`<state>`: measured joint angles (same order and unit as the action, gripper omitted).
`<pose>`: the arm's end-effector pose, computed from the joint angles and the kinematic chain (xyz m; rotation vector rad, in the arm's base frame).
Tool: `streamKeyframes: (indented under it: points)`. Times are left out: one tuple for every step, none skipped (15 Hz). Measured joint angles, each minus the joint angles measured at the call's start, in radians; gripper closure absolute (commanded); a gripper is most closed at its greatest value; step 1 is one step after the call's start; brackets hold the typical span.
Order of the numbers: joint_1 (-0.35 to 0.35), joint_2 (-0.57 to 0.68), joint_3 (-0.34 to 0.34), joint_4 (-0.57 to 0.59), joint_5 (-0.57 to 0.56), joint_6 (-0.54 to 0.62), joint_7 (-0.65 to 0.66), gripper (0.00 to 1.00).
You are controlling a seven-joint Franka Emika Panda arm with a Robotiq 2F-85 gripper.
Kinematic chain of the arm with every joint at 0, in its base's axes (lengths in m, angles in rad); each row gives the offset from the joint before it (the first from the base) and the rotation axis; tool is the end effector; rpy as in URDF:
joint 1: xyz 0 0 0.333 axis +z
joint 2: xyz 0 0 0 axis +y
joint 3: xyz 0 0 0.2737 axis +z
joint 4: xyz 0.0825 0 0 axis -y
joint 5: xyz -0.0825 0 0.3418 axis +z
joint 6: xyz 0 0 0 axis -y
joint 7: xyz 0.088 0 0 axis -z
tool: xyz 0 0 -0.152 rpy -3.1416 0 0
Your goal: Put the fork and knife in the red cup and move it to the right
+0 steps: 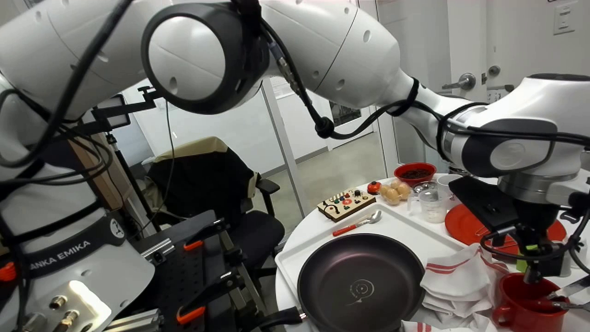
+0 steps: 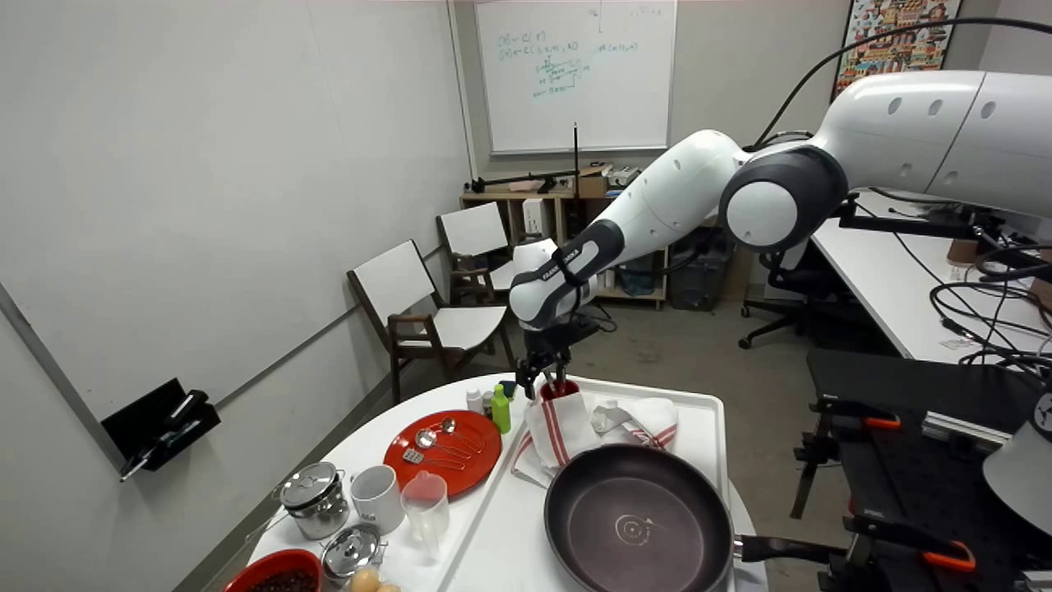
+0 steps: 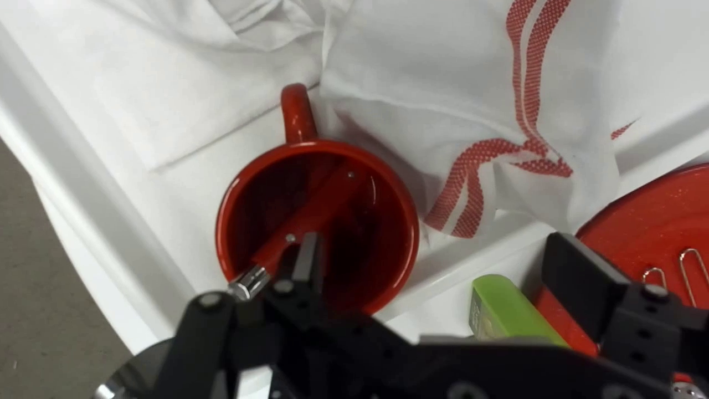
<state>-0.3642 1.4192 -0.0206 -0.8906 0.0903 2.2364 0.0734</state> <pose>0.6229 -0.2414 -0.0343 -2.9856 0.7621 0.0999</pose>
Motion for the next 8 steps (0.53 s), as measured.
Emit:
streamKeyframes:
  points:
    - [0.001,0.009,0.001,0.015,0.000,-0.002,0.000,0.00]
    - [0.001,0.017,0.002,0.031,0.000,-0.004,0.000,0.00]
    - [0.001,0.026,0.002,0.046,0.000,-0.009,0.000,0.00]
    - [0.001,0.035,0.003,0.062,0.000,-0.015,0.000,0.00]
    - [0.001,0.045,0.004,0.077,0.000,-0.021,0.000,0.00]
    - [0.001,0.048,0.004,0.081,0.000,-0.021,0.000,0.00]
    - [0.001,0.047,0.005,0.081,0.000,-0.021,0.000,0.00]
    - [0.000,0.047,0.006,0.081,0.000,-0.021,0.000,0.00]
